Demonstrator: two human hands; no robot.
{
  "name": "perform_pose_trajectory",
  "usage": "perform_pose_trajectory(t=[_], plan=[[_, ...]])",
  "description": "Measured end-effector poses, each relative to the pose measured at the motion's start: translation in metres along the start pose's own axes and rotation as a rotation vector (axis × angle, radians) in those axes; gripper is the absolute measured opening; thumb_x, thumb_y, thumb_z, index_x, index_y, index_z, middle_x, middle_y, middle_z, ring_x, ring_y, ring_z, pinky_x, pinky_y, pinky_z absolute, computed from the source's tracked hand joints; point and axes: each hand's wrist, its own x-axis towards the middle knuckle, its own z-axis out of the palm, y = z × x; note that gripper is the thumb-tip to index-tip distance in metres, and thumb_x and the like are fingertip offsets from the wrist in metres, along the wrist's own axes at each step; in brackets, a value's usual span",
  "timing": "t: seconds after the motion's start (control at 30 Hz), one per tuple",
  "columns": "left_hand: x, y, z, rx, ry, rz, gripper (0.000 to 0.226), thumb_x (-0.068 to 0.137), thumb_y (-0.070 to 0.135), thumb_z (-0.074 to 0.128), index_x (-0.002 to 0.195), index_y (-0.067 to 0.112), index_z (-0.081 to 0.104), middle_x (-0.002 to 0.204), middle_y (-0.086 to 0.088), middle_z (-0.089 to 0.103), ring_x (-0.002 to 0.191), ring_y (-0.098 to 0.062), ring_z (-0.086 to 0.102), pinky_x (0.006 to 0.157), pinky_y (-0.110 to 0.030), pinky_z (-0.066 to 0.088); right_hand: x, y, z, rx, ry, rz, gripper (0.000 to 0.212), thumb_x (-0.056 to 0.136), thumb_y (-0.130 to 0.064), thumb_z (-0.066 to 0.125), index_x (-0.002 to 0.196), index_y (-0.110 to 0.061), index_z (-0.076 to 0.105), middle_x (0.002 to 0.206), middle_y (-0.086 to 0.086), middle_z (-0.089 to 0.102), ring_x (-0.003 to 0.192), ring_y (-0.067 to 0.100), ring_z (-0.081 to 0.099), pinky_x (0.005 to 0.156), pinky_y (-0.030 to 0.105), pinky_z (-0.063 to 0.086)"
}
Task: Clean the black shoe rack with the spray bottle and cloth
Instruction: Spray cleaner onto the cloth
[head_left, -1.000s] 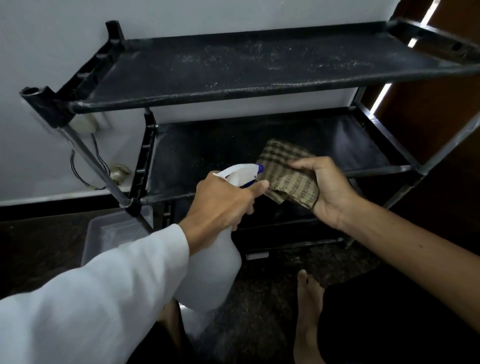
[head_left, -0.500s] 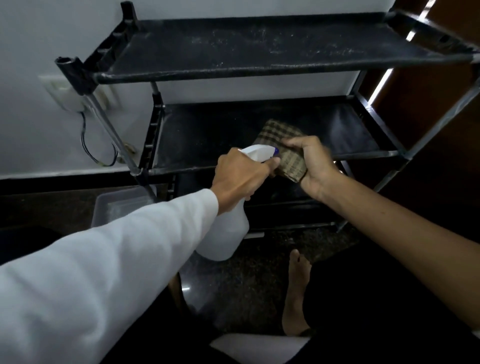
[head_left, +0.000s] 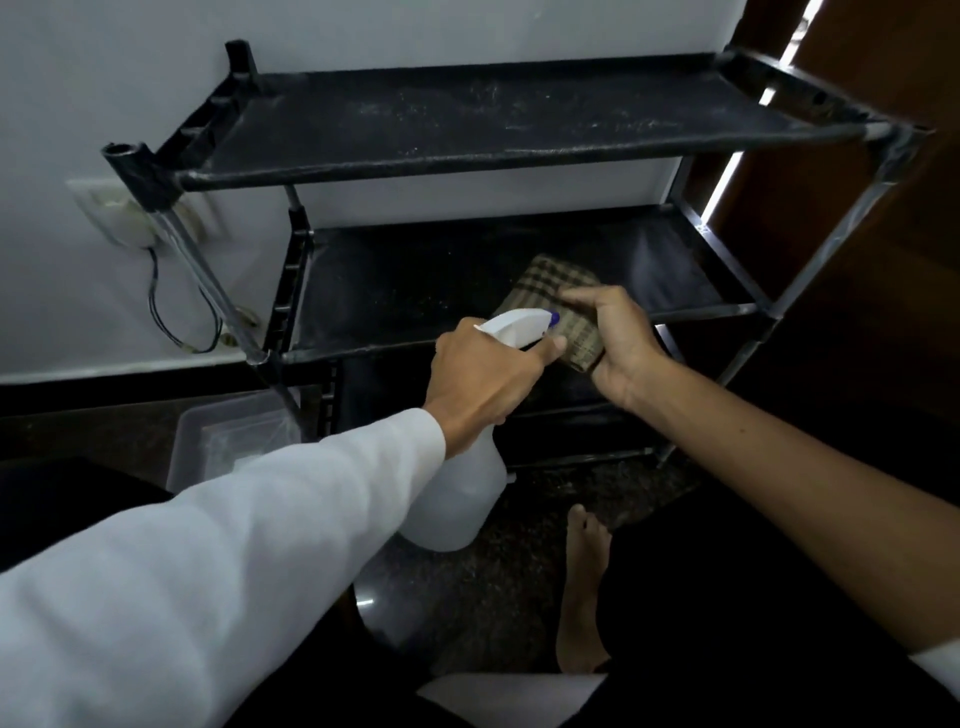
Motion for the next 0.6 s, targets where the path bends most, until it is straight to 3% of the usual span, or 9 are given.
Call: perform_pose_trajectory(t=[0.13,0.27,0.37,0.43,0.6], plan=[[0.003,0.004,-0.002,0.012,-0.078,-0.001,0.056,0.069,0.061,0.077,0.110,0.025,0.066,0.066,0.002,0.072,0.041,-0.006,0.054,0.044,-0.020,0.043,0.001,0.001,-0.002,-0.001,-0.005,-0.007,0.032,0.085,-0.013,0.060,0.113,0.000,0.070,0.103,0.019,0.074,0.085,0.028,0.071,0.073,0.035,0.056],[0.010,0.001,-0.006,0.000,-0.008,0.005,0.054,0.071,0.058,0.077,0.109,0.021,0.067,0.063,0.000,0.071,0.039,-0.006,0.054,0.043,-0.020,0.042,0.002,0.002,-0.005,0.043,-0.032,0.001,0.037,0.087,-0.013,0.058,0.119,0.002,0.066,0.110,0.023,0.072,0.090,0.033,0.070,0.077,0.042,0.058],[0.018,0.002,-0.011,-0.027,0.072,-0.023,0.062,0.070,0.055,0.079,0.113,0.012,0.064,0.078,-0.004,0.069,0.045,-0.009,0.059,0.042,-0.019,0.044,0.005,0.003,-0.007,0.063,-0.064,0.006,0.035,0.088,-0.013,0.056,0.119,-0.001,0.067,0.113,0.022,0.072,0.098,0.037,0.071,0.087,0.053,0.056],[0.022,0.002,-0.013,-0.049,0.089,-0.049,0.065,0.068,0.052,0.081,0.113,0.009,0.061,0.086,-0.007,0.066,0.050,-0.013,0.059,0.044,-0.020,0.045,0.005,0.004,-0.009,0.056,-0.070,-0.007,0.034,0.087,-0.013,0.057,0.118,-0.002,0.068,0.112,0.021,0.073,0.102,0.037,0.071,0.089,0.053,0.056],[0.025,0.005,-0.016,-0.049,0.046,-0.015,0.052,0.075,0.052,0.077,0.103,0.009,0.069,0.068,-0.001,0.073,0.037,-0.006,0.051,0.042,-0.019,0.042,0.005,0.002,-0.011,0.042,-0.066,-0.010,0.031,0.086,-0.014,0.060,0.113,-0.003,0.071,0.108,0.019,0.074,0.098,0.034,0.073,0.082,0.046,0.060]])
